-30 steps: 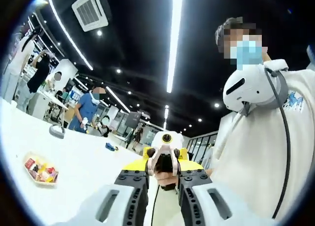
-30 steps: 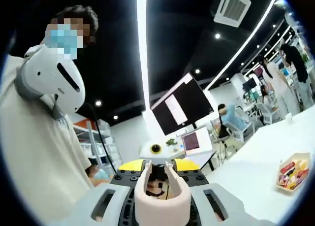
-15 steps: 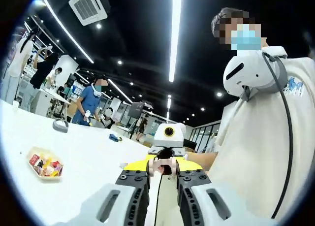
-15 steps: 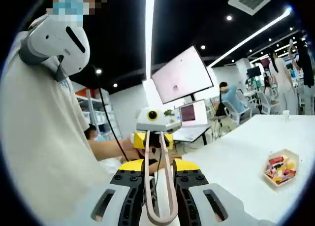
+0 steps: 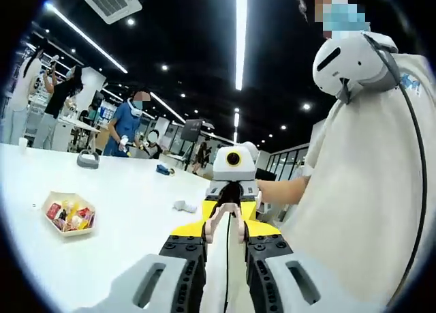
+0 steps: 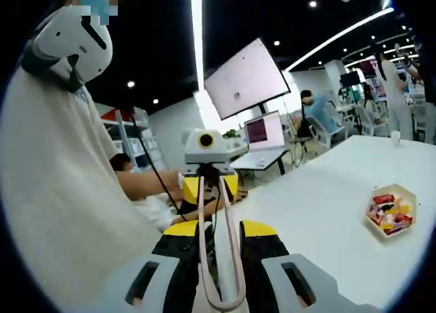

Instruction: Place the target food into the container with the food tongs after gripping and lifting it, then release it inside without dropping or visibly crushing the food.

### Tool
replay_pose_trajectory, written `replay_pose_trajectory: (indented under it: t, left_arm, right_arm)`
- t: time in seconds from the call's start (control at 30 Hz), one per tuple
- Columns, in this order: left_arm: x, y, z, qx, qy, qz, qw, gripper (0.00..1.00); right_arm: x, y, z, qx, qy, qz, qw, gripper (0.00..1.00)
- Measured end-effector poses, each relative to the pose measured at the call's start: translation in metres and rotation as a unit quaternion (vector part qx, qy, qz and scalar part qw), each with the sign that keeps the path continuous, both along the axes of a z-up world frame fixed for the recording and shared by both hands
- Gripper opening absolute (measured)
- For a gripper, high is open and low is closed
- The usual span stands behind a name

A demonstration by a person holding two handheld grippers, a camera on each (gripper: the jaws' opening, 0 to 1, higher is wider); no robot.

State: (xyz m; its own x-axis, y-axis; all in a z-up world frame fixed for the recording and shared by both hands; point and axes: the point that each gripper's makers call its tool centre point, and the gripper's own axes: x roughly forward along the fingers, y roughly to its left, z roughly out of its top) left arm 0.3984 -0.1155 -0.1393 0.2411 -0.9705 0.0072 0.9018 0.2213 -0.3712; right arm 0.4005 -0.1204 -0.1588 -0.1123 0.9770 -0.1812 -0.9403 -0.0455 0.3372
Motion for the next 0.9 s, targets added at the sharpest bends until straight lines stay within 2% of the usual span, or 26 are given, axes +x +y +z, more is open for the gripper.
replay_pose_trajectory:
  t: [0.13, 0.3, 0.4, 0.53, 0.6, 0.63, 0.67, 0.7, 0.8, 0.9]
  left_arm:
    - [0.003, 0.003, -0.013, -0.002, 0.000, 0.007, 1.0000, 0.18]
    - [0.006, 0.007, -0.052, 0.041, 0.004, 0.008, 0.9991, 0.19]
    - [0.008, 0.010, -0.065, 0.045, 0.017, 0.002, 0.9988, 0.19]
    - [0.009, 0.014, -0.075, 0.052, 0.008, -0.003, 0.9986, 0.18]
    - [0.012, 0.018, -0.091, 0.067, 0.007, -0.006, 0.9977, 0.18]
    - [0.012, 0.019, -0.098, 0.076, 0.009, -0.007, 0.9970, 0.19]
    - [0.012, 0.021, -0.109, 0.092, 0.004, -0.008, 0.9957, 0.18]
    - [0.011, 0.022, -0.119, 0.104, 0.005, -0.015, 0.9945, 0.17]
    - [0.009, 0.024, -0.140, 0.120, 0.017, -0.021, 0.9925, 0.16]
    - [0.008, 0.026, -0.153, 0.120, 0.013, -0.023, 0.9924, 0.16]
  right_arm:
    - [0.004, 0.001, -0.012, -0.006, -0.027, -0.003, 0.9996, 0.22]
    - [0.007, 0.002, -0.046, -0.042, -0.058, -0.004, 0.9974, 0.23]
    - [0.006, 0.002, -0.057, -0.052, -0.054, 0.000, 0.9972, 0.22]
    - [0.007, 0.005, -0.067, -0.053, -0.053, -0.004, 0.9972, 0.23]
    - [0.010, 0.010, -0.086, -0.073, -0.066, -0.010, 0.9951, 0.23]
    - [0.010, 0.010, -0.090, -0.078, -0.070, -0.010, 0.9945, 0.23]
    - [0.010, 0.010, -0.105, -0.101, -0.082, -0.005, 0.9915, 0.23]
    - [0.008, 0.011, -0.112, -0.109, -0.089, 0.001, 0.9900, 0.23]
    - [0.002, 0.013, -0.132, -0.130, -0.068, 0.008, 0.9891, 0.22]
    - [0.003, 0.015, -0.145, -0.132, -0.078, 0.007, 0.9881, 0.21]
